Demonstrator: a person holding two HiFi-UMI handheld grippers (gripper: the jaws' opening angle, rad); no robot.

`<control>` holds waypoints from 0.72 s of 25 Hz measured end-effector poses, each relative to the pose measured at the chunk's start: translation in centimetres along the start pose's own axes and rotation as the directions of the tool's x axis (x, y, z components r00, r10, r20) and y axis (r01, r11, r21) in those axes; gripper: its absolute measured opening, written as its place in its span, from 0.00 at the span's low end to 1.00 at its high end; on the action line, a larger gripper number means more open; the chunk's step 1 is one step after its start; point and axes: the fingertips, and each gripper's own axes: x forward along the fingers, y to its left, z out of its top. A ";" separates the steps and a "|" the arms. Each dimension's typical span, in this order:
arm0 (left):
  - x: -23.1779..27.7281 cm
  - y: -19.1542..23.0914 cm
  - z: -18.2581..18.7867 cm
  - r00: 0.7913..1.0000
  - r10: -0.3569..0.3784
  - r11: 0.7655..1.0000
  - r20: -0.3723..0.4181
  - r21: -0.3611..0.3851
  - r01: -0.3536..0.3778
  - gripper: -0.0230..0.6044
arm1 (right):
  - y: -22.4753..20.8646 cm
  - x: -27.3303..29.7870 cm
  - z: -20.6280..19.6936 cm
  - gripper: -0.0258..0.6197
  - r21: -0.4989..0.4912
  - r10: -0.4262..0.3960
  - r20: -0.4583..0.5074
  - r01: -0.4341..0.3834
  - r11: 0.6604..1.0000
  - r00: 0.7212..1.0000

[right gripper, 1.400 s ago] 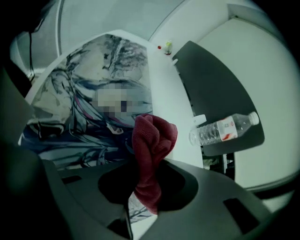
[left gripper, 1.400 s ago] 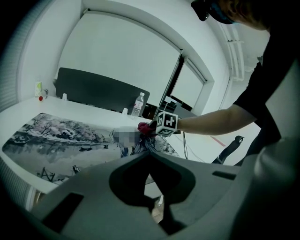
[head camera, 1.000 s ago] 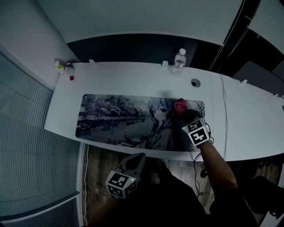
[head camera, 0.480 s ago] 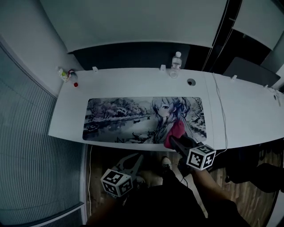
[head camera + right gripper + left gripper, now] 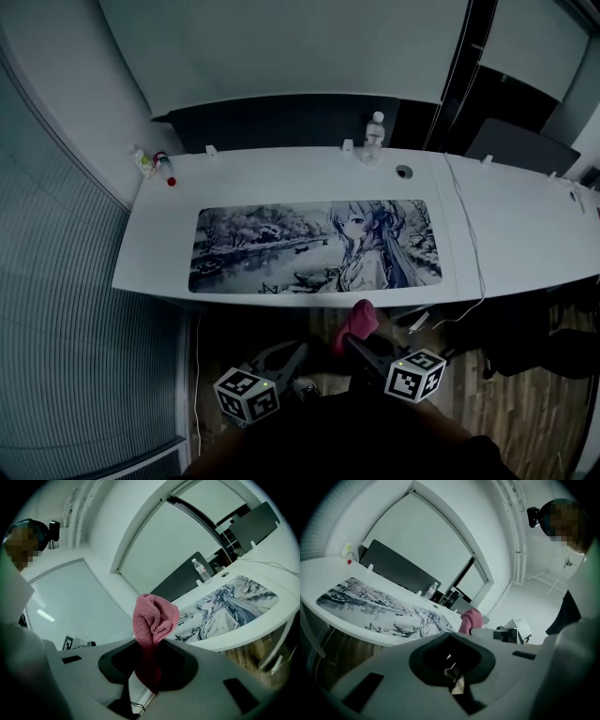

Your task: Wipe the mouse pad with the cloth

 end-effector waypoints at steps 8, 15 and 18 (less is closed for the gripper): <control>-1.9 -0.5 0.2 1.000 -0.001 0.993 -0.019 0.119 0.003 0.04 | 3.5 0.4 -2.1 0.21 -0.116 -0.004 -0.021 0.002 0.993 1.000; -2.8 -0.1 -0.2 0.999 -0.004 0.988 -0.038 0.153 0.010 0.04 | 4.6 0.7 -3.7 0.21 -0.134 -0.018 -0.037 0.013 0.991 0.999; -3.1 0.2 -0.3 0.999 -0.003 0.988 -0.037 0.156 0.009 0.04 | 4.6 0.8 -4.1 0.21 -0.126 -0.023 -0.035 0.019 0.992 0.999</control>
